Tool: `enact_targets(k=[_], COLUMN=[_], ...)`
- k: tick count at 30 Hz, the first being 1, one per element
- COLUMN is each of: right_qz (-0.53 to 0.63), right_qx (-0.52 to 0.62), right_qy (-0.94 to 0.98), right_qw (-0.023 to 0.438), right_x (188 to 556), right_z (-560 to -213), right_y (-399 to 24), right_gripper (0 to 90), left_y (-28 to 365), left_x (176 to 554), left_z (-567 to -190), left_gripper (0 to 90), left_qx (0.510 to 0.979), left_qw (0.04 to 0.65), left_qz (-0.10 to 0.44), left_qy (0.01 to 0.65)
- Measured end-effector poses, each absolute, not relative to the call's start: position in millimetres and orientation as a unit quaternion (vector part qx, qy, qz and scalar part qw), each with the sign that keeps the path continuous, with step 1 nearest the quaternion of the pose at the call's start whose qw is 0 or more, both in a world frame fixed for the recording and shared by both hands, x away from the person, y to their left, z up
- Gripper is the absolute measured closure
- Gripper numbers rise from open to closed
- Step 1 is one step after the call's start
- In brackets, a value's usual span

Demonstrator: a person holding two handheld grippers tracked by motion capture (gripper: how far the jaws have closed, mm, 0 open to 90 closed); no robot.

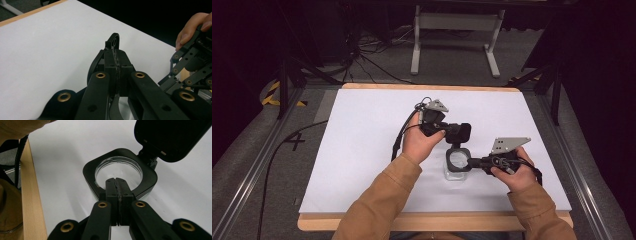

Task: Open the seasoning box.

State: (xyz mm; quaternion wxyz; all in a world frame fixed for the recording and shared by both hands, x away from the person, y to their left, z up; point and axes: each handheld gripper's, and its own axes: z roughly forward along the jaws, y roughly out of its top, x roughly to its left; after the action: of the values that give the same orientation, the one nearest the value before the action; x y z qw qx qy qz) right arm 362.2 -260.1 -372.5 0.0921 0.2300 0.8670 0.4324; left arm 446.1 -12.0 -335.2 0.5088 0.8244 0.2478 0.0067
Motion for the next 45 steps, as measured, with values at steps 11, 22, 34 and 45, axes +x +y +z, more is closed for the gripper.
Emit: enact_targets(k=[11,22,34,45], right_qz=[0.433,0.443,0.452,0.432], right_qx=[0.23,0.228,0.23,0.245], right_qy=[0.867,0.864,0.86,0.865], right_qw=[0.085,0.075,0.063,0.078], right_x=[362.5,366.8,384.8,404.5], right_z=[-372.4,-365.0,-343.5,-337.3], right_y=[-261.1,-263.1,-277.4,-283.7], right_gripper=[90.0,77.5,64.9,58.3], left_y=[-11.9,2.0,49.5,105.8], left_x=[443.1,424.8,400.8,387.8], left_z=[-332.7,-319.1,-309.2,-316.6], left_gripper=[87.0,76.4,68.9,62.7], left_qx=[0.83,0.84,0.836,0.824], left_qw=[0.504,0.502,0.499,0.486], left_qz=[0.008,0.024,0.05,0.076], left_qy=[0.239,0.202,0.222,0.28])
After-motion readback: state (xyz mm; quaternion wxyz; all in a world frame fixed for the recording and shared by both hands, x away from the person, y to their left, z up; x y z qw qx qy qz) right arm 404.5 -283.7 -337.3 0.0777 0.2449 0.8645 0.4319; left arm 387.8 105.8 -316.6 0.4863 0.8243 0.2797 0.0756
